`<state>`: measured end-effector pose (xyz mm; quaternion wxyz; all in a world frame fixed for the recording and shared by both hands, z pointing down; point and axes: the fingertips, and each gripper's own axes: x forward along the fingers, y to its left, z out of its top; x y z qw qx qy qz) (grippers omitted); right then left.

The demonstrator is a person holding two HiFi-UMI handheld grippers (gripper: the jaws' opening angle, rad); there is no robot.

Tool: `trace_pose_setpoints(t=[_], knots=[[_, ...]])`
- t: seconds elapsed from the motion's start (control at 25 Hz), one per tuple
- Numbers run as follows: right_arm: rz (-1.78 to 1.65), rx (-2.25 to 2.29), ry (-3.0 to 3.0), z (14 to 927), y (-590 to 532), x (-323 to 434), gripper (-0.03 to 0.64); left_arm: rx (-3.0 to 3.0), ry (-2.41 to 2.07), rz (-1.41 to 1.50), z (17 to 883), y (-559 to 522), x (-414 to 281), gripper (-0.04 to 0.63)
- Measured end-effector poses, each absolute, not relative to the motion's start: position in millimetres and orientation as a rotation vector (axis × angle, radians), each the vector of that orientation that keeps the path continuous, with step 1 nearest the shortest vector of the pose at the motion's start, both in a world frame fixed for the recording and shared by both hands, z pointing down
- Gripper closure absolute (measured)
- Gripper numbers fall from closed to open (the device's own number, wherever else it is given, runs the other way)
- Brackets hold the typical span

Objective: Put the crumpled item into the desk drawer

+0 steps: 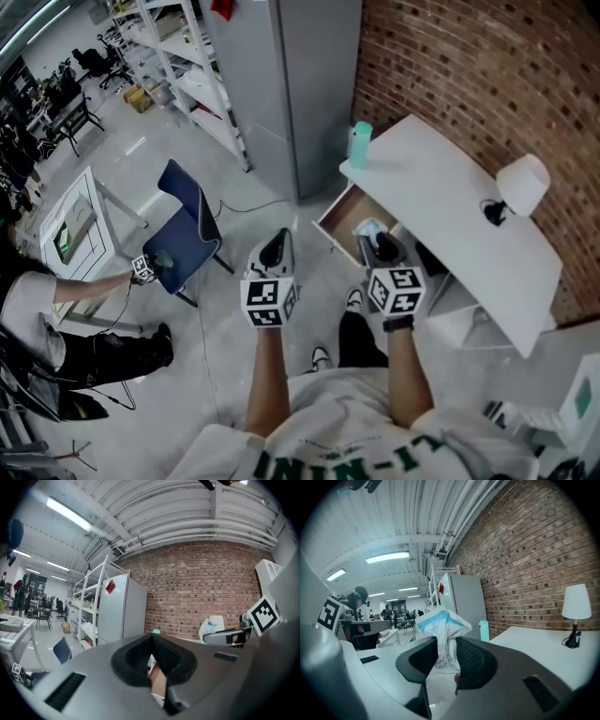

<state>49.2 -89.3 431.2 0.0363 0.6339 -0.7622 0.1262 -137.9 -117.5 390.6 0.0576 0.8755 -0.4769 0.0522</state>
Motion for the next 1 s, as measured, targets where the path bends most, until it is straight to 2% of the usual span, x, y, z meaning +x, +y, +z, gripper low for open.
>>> trace_pose_setpoints(t=[1.0], knots=[[0.633, 1.900, -2.212, 515.9, -200.5, 111.3, 0.506, 2.615, -1.251, 0.343, 469.4, -239.5, -42.5, 0.601]])
